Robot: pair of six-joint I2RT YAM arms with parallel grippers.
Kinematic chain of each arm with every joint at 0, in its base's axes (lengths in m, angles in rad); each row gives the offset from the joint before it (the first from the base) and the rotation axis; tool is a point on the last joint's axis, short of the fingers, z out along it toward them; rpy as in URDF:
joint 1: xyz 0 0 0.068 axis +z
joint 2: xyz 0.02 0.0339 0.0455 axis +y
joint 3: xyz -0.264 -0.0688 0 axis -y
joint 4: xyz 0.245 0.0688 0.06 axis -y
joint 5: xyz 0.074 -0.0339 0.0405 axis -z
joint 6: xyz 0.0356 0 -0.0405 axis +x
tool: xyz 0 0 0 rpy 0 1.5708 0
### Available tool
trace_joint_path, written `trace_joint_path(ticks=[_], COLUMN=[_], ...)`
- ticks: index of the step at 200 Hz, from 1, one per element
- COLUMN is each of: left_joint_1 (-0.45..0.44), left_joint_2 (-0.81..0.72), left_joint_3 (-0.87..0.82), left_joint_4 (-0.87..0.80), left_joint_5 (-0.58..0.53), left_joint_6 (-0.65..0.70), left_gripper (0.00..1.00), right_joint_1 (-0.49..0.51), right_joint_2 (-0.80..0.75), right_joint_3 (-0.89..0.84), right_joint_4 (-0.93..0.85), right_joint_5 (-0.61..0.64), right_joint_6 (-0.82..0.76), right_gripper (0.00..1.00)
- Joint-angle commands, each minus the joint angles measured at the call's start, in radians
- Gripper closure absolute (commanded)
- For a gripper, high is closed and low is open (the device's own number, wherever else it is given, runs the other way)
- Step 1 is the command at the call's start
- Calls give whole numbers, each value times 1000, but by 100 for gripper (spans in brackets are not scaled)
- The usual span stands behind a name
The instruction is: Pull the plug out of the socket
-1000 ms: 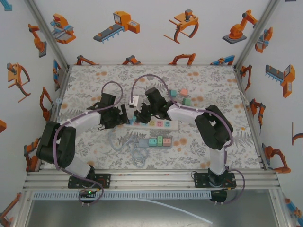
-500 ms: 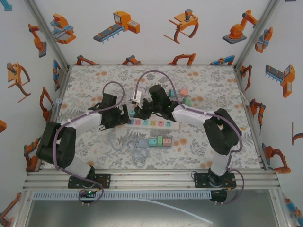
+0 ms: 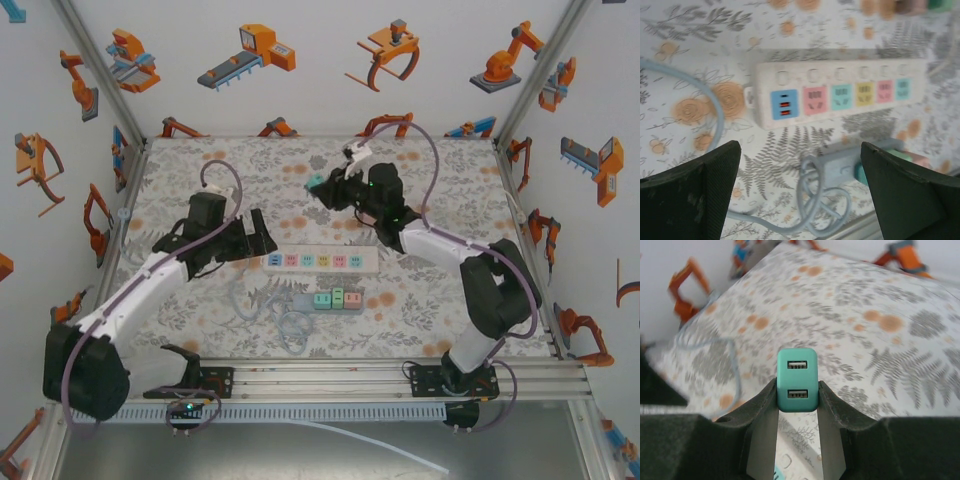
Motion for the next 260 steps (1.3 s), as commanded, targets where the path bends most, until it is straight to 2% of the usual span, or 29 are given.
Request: trace_joint_path(ticks=[1, 32, 58, 92, 111, 152, 191, 234, 260], left_joint_1=[-14, -38, -73, -101, -104, -122, -126, -132, -133], left_joint_2=[-130, -275, -362, -396, -375, -318, -290, -271, -277], left_joint_3=[-19, -54, -72, -89, -95, -95, -98, -102, -102], left_joint_4=[75, 98, 102, 114, 125, 154, 159, 167, 162], left_joint_5=[190, 343, 384, 360, 347, 316, 257, 247, 224], left_joint_6=[75, 144, 145, 139, 135, 125, 120, 112, 109], left_gripper=[3, 3, 3, 3, 3, 3, 3, 3, 3], right_joint_1=[-53, -111, -136, -137, -137, -137, -136, -136, -136], right_joint_2=[31, 116, 201, 305, 356, 414, 444, 450, 419], right_joint_3=[-23, -5, 31, 102, 142, 201, 209, 206, 182], right_joint_4=[72, 59, 28, -12, -32, -126, -138, -161, -164], right_joint_5=[182, 175, 174, 173, 157, 158, 151, 151, 160], right_joint_6=[306, 438, 494, 550, 581, 604, 607, 605, 602], right_gripper=[87, 87, 86, 81, 80, 70, 62, 52, 49])
